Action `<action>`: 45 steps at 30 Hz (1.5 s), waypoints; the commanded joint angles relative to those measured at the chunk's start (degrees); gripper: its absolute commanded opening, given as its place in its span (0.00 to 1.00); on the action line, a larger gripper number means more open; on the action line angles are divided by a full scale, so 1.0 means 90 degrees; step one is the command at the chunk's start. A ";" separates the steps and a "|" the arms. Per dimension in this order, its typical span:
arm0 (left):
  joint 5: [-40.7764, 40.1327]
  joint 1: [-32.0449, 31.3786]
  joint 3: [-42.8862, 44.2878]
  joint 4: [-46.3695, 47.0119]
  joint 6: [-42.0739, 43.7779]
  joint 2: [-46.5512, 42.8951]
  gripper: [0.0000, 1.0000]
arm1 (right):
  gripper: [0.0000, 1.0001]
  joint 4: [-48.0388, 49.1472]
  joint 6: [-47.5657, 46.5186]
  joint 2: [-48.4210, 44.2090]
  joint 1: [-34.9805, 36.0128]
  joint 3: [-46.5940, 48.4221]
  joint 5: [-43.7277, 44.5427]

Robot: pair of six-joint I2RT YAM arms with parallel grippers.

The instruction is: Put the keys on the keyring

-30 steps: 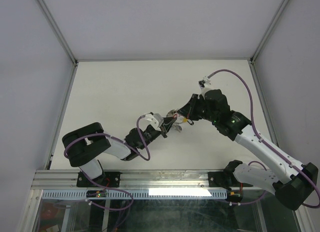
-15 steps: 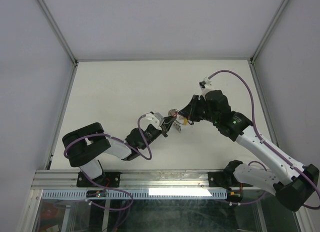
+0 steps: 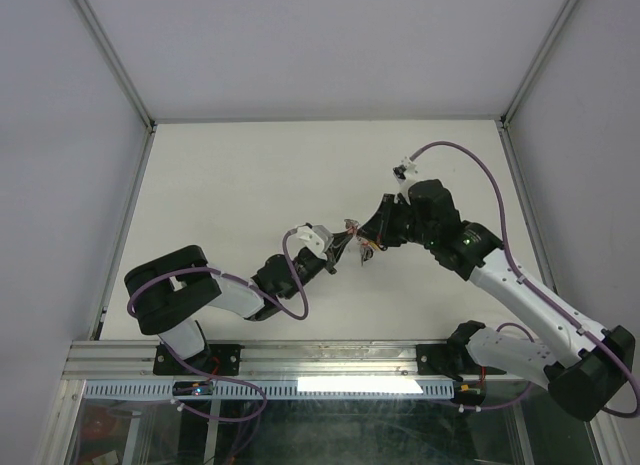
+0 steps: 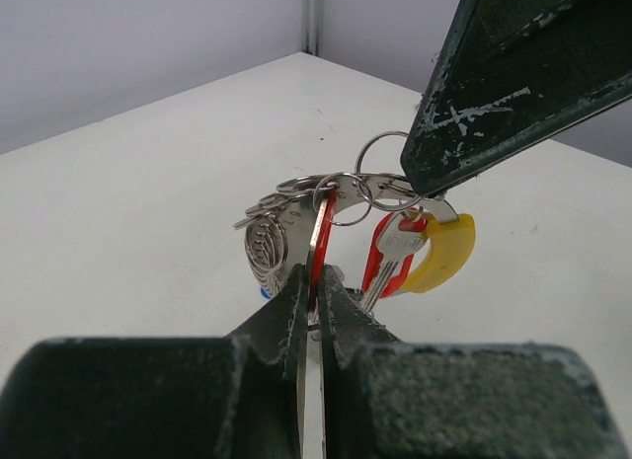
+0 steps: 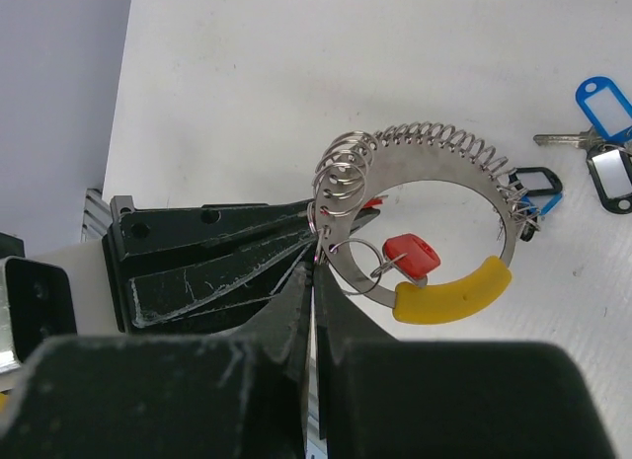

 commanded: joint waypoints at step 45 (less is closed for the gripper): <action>0.3926 0.0811 -0.0654 -0.3519 0.0461 -0.4559 0.34 | 0.00 0.1501 -0.5118 -0.1201 -0.0343 -0.0667 -0.2410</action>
